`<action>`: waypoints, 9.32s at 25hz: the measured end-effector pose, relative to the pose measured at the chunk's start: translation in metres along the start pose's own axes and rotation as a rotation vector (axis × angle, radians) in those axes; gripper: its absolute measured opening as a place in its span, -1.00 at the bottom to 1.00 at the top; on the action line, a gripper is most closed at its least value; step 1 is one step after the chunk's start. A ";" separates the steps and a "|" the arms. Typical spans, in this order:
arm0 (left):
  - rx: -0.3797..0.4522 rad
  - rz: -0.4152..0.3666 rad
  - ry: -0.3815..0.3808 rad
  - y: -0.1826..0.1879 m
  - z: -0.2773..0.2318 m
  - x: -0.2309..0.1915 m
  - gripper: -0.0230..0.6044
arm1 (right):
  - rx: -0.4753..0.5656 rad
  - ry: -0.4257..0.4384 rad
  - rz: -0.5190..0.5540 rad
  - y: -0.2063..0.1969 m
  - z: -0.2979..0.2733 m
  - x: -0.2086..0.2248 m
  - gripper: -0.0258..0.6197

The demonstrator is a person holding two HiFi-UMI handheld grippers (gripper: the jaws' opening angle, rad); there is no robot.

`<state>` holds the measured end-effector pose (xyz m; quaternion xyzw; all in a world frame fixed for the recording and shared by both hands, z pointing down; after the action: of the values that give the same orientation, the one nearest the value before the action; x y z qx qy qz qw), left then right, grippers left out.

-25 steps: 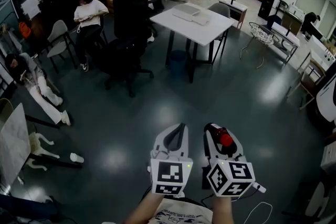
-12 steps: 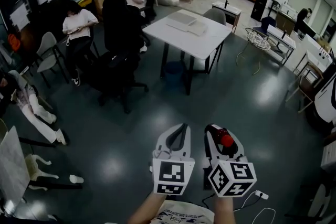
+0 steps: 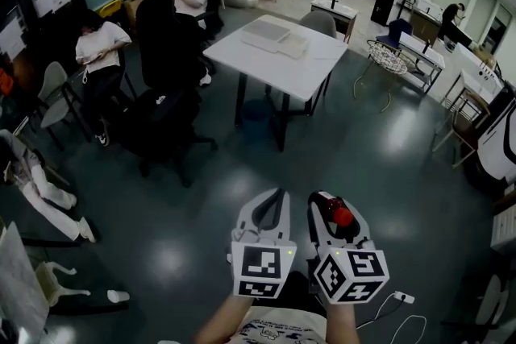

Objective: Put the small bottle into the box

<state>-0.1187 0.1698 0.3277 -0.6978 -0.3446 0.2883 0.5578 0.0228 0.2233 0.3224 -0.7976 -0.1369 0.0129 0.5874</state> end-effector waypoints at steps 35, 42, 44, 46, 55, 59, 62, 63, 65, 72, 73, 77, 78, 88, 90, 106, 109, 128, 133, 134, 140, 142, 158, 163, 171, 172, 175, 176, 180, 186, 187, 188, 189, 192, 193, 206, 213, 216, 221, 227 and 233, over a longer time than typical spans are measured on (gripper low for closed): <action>-0.010 0.001 0.112 0.072 -0.258 -0.176 -0.86 | -0.016 0.129 0.030 0.127 -0.319 0.032 -0.21; -0.023 0.006 0.141 0.077 -0.305 -0.197 -0.86 | -0.033 0.158 0.030 0.141 -0.376 0.048 -0.21; -0.031 0.011 0.149 0.077 -0.313 -0.204 -0.86 | -0.042 0.162 0.028 0.143 -0.389 0.049 -0.21; -0.038 0.017 0.158 0.078 -0.321 -0.211 -0.86 | -0.053 0.167 0.027 0.145 -0.401 0.049 -0.21; -0.047 0.035 0.163 0.078 -0.359 -0.263 -0.86 | -0.072 0.161 0.027 0.152 -0.459 0.038 -0.21; -0.044 0.028 0.139 0.088 -0.385 -0.295 -0.86 | -0.069 0.142 0.023 0.166 -0.492 0.029 -0.21; -0.040 0.019 0.113 0.098 -0.406 -0.321 -0.86 | -0.062 0.121 0.018 0.178 -0.519 0.023 -0.21; -0.039 0.016 0.102 0.101 -0.413 -0.329 -0.86 | -0.059 0.111 0.016 0.182 -0.527 0.021 -0.21; -0.036 0.009 0.081 0.108 -0.426 -0.346 -0.86 | -0.054 0.093 0.009 0.190 -0.544 0.016 -0.21; -0.031 -0.009 0.032 0.120 -0.458 -0.398 -0.86 | -0.039 0.048 -0.006 0.207 -0.595 -0.003 -0.21; -0.032 -0.010 0.027 0.120 -0.461 -0.404 -0.86 | -0.038 0.043 -0.009 0.208 -0.600 -0.006 -0.21; -0.040 0.000 0.016 0.116 -0.471 -0.423 -0.86 | -0.046 0.026 -0.006 0.206 -0.616 -0.014 -0.21; -0.041 0.005 0.012 0.115 -0.474 -0.426 -0.86 | -0.051 0.023 -0.003 0.206 -0.619 -0.014 -0.21; -0.068 0.037 -0.013 0.111 -0.507 -0.442 -0.86 | -0.108 -0.002 0.014 0.207 -0.656 -0.005 -0.21; -0.073 0.041 -0.003 0.112 -0.516 -0.447 -0.86 | -0.117 0.005 0.018 0.210 -0.668 -0.001 -0.21; -0.144 0.084 0.076 0.114 -0.626 -0.497 -0.86 | -0.191 0.075 0.036 0.234 -0.797 0.037 -0.21; -0.168 0.096 0.087 0.107 -0.644 -0.503 -0.86 | -0.215 0.081 0.037 0.230 -0.820 0.046 -0.21; -0.272 0.191 0.138 0.070 -0.714 -0.541 -0.86 | -0.364 0.151 0.092 0.207 -0.937 0.056 -0.21; -0.282 0.204 0.149 0.063 -0.723 -0.551 -0.86 | -0.380 0.168 0.112 0.204 -0.964 0.052 -0.21; -0.283 0.209 0.151 0.062 -0.724 -0.553 -0.86 | -0.383 0.171 0.118 0.203 -0.968 0.050 -0.21; -0.300 0.234 0.149 0.054 -0.737 -0.560 -0.86 | -0.414 0.184 0.142 0.196 -0.990 0.045 -0.21; -0.306 0.244 0.149 0.050 -0.741 -0.562 -0.86 | -0.430 0.184 0.149 0.192 -0.996 0.045 -0.21; -0.336 0.310 0.161 0.028 -0.758 -0.574 -0.86 | -0.557 0.182 0.242 0.156 -1.039 0.038 -0.21; -0.348 0.338 0.163 0.019 -0.758 -0.579 -0.86 | -0.588 0.151 0.270 0.148 -1.046 0.034 -0.21; -0.351 0.358 0.152 0.014 -0.763 -0.584 -0.86 | -0.639 0.118 0.293 0.141 -1.056 0.034 -0.21; -0.351 0.359 0.150 0.013 -0.764 -0.584 -0.86 | -0.645 0.113 0.302 0.140 -1.057 0.033 -0.21; -0.352 0.359 0.147 0.013 -0.765 -0.584 -0.86 | -0.650 0.102 0.328 0.140 -1.058 0.030 -0.21; -0.351 0.360 0.146 0.013 -0.764 -0.584 -0.86 | -0.648 0.100 0.334 0.139 -1.057 0.029 -0.21; -0.351 0.361 0.145 0.014 -0.763 -0.581 -0.86 | -0.644 0.095 0.335 0.138 -1.057 0.029 -0.21; -0.346 0.344 0.148 0.017 -0.758 -0.581 -0.86 | -0.610 0.094 0.285 0.147 -1.051 0.031 -0.21; -0.345 0.340 0.149 0.018 -0.757 -0.581 -0.86 | -0.603 0.091 0.283 0.150 -1.049 0.031 -0.21; -0.344 0.337 0.150 0.019 -0.756 -0.581 -0.86 | -0.596 0.087 0.282 0.152 -1.046 0.031 -0.21; -0.340 0.333 0.150 0.021 -0.755 -0.581 -0.86 | -0.589 0.082 0.279 0.155 -1.044 0.031 -0.21; -0.326 0.318 0.152 0.027 -0.751 -0.580 -0.86 | -0.565 0.068 0.251 0.164 -1.035 0.034 -0.21; -0.321 0.314 0.151 0.030 -0.750 -0.579 -0.86 | -0.557 0.064 0.239 0.168 -1.031 0.035 -0.21; -0.244 0.221 0.131 0.069 -0.728 -0.572 -0.86 | -0.435 0.068 0.126 0.203 -0.978 0.031 -0.21; -0.202 0.184 0.120 0.087 -0.714 -0.564 -0.86 | -0.367 0.066 0.103 0.219 -0.942 0.029 -0.34; -0.189 0.175 0.118 0.093 -0.707 -0.559 -0.86 | -0.346 0.068 0.099 0.223 -0.928 0.027 -0.34; -0.170 0.161 0.123 0.102 -0.693 -0.555 -0.86 | -0.307 0.069 0.096 0.233 -0.906 0.022 -0.35; -0.140 0.134 0.128 0.113 -0.678 -0.550 -0.86 | -0.264 0.071 0.090 0.238 -0.883 0.019 -0.37; -0.121 0.118 0.122 0.119 -0.664 -0.542 -0.86 | -0.247 0.072 0.098 0.240 -0.864 0.012 -0.45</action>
<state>0.0997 -0.6674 0.3617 -0.7657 -0.2851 0.2563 0.5164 0.2396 -0.6460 0.3655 -0.8696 -0.0770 -0.0038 0.4877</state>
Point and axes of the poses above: the fingertips, and each gripper's own axes: z backward along the fingers, x to its right, y out of its top, the point moved 9 cm from there along z, backward along the fingers, and after that the axes turned 15 degrees about -y, right-handed, at the moved point
